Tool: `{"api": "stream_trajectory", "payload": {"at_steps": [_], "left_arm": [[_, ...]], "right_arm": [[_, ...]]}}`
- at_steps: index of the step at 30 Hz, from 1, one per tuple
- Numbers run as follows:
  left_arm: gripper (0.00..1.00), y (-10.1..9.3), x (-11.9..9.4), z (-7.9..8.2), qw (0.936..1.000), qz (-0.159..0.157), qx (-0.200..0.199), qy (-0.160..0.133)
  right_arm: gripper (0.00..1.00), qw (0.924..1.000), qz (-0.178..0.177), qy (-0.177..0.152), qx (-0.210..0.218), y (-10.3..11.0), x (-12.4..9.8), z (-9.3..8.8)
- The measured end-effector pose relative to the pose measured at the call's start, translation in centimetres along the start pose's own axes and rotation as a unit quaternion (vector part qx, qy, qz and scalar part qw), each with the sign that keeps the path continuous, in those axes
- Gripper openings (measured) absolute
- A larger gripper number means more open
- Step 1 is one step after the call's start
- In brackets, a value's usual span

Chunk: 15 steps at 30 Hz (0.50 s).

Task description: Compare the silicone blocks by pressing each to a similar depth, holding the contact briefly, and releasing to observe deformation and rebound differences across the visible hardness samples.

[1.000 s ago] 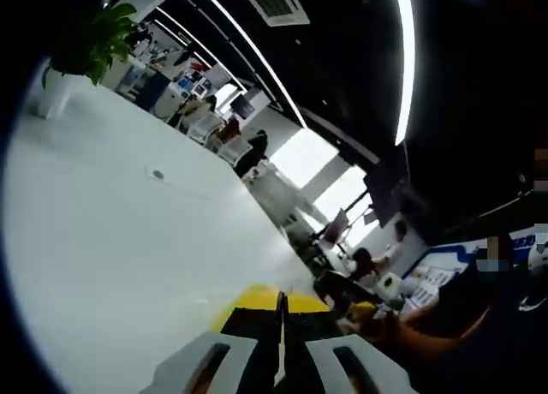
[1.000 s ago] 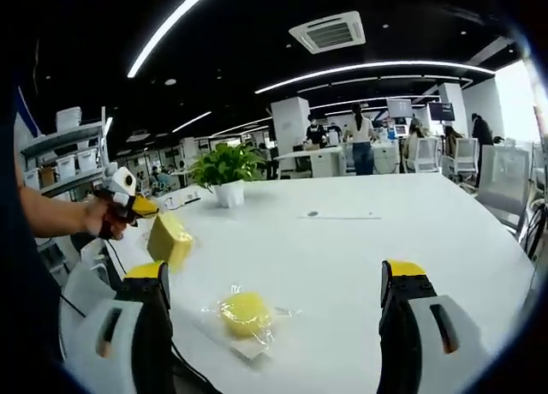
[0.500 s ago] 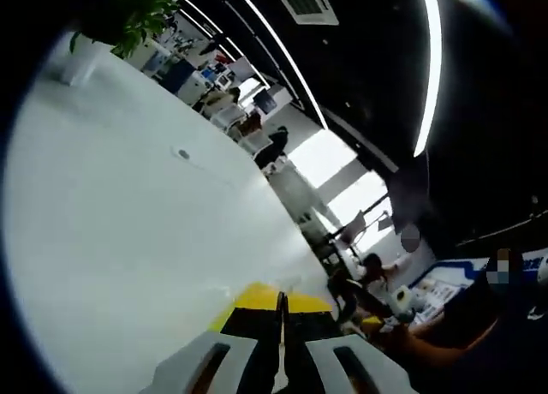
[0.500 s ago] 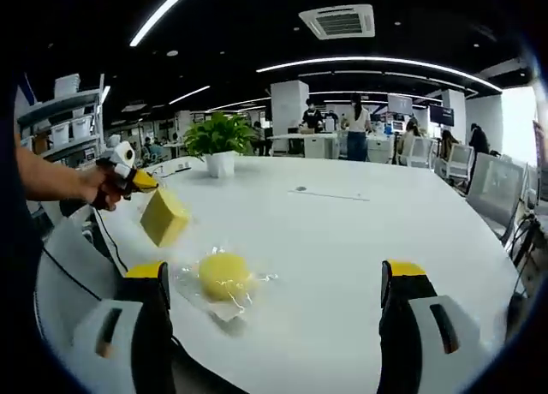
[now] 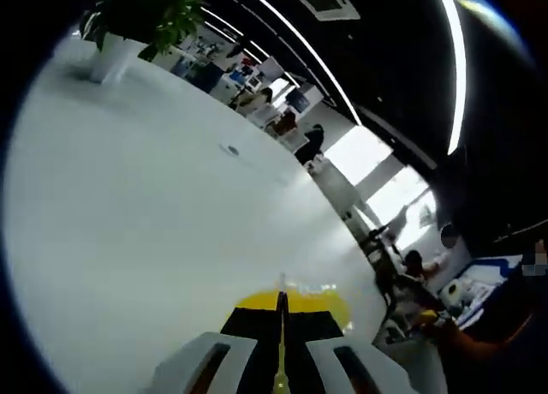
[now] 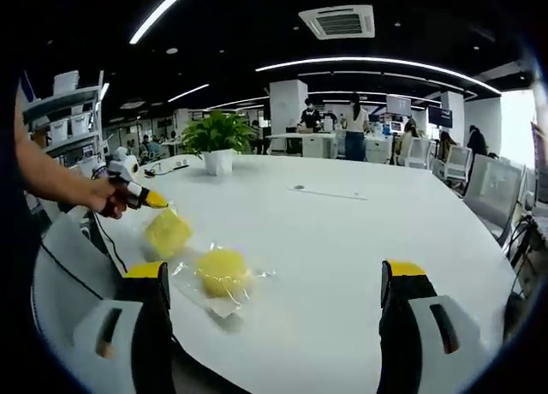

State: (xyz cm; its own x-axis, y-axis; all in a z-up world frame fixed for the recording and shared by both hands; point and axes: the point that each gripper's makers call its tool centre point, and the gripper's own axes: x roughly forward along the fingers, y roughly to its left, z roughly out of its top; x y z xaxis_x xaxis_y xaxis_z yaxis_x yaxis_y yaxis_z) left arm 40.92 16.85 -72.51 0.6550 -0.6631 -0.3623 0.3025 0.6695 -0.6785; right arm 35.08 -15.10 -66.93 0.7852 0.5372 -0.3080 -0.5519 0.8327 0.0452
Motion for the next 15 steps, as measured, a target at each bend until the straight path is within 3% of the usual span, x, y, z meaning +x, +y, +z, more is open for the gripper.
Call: {"api": "stream_trajectory", "payload": {"at_steps": [7, 10, 15], "left_arm": [[0.0, 2.4, 1.0, -0.2, 0.9993, 0.037, -0.002, -0.007], [0.0, 3.8, 0.8, -0.2, 0.9969, 0.072, -0.022, -0.023], [0.0, 4.9, 1.1, -0.7, 0.9957, 0.092, 0.008, -0.014]], "right_arm": [[0.96, 1.0, 0.002, -0.003, -0.002, 0.1, 0.3, 0.0], [0.96, 0.9999, 0.003, -0.007, -0.009, 0.1, 0.3, 0.3], [0.96, 1.0, 0.0, 0.0, 0.001, -0.3, 0.0, -0.3]]}}
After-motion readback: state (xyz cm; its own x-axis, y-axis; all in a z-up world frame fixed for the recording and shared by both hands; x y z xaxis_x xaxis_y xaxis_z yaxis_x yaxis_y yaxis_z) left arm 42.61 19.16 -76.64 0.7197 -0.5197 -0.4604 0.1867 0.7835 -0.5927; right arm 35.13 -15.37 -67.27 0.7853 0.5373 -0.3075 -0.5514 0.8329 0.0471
